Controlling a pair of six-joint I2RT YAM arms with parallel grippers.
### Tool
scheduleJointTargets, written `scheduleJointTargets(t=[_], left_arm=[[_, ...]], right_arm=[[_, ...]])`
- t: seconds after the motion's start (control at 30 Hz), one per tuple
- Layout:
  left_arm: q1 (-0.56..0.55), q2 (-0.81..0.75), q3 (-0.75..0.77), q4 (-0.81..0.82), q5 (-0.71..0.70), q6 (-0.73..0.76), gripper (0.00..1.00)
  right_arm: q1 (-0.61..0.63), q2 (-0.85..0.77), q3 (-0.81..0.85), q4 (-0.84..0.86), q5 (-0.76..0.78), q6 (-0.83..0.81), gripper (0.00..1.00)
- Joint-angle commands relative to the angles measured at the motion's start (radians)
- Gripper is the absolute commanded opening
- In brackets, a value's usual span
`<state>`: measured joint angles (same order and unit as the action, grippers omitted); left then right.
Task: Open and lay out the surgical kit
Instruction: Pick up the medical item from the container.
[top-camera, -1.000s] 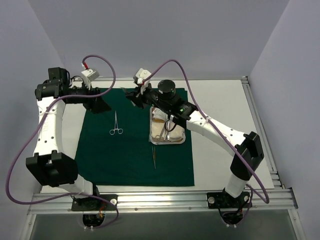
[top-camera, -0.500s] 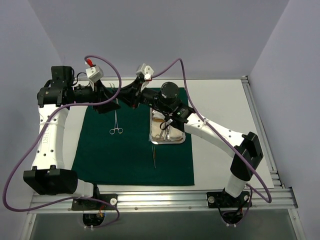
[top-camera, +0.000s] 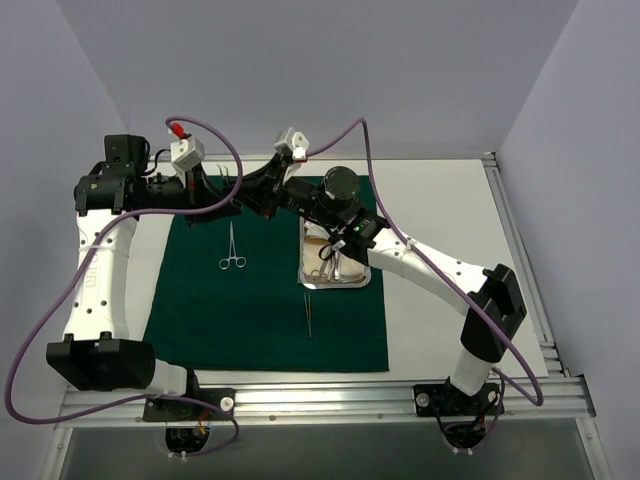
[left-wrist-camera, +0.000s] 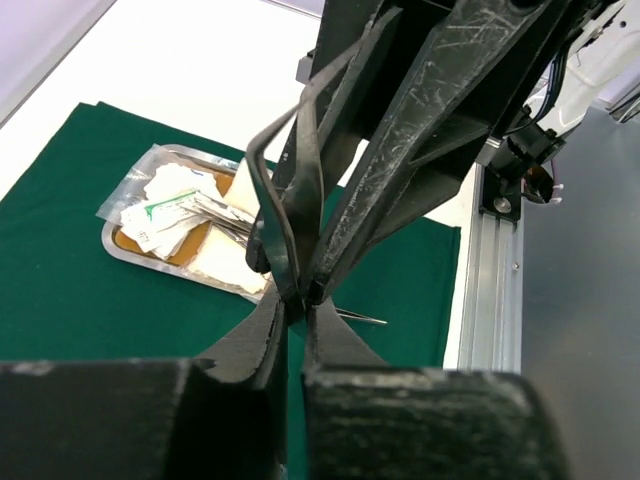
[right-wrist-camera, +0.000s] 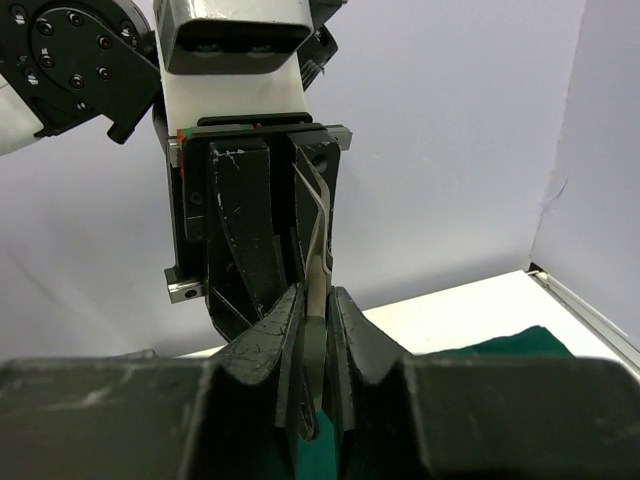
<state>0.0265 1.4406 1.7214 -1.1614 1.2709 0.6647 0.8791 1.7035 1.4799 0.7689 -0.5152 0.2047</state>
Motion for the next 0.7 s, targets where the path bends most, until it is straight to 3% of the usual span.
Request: scheduleJointTargets(t=[0.0,0.17,0.27,0.3,0.4,0.57,0.67], left_arm=[[0.004,-0.026,0.053,-0.058,0.065,0.058,0.03],[0.004,-0.031,0.035,-0.051,0.039,-0.002,0.02],[0.003,-0.037,-0.003,0.034,-0.077,-0.132,0.02],[0.004,-0.039,-0.015,0.099,-0.12,-0.217,0.02],[-0.002,-0.04,-0.062,0.214,-0.332,-0.377,0.02],[-0.04,-0.045,-0.114,0.305,-0.551,-0.505,0.02],[-0.098,-0.042,-0.132,0.331,-0.66,-0.537,0.02]], right_arm=[[0.003,-0.03,0.006,0.07,-0.019,0.013,0.0],[0.003,-0.027,-0.003,0.06,0.0,0.007,0.0],[0.003,-0.036,-0.015,0.046,0.055,0.007,0.26],[0.003,-0.036,-0.018,0.032,0.076,0.009,0.39],[0.027,-0.059,-0.029,-0.012,0.239,0.015,0.57],[0.129,-0.117,-0.173,0.111,0.736,0.058,0.56],[0.198,-0.091,-0.214,0.181,0.886,0.052,0.48]])
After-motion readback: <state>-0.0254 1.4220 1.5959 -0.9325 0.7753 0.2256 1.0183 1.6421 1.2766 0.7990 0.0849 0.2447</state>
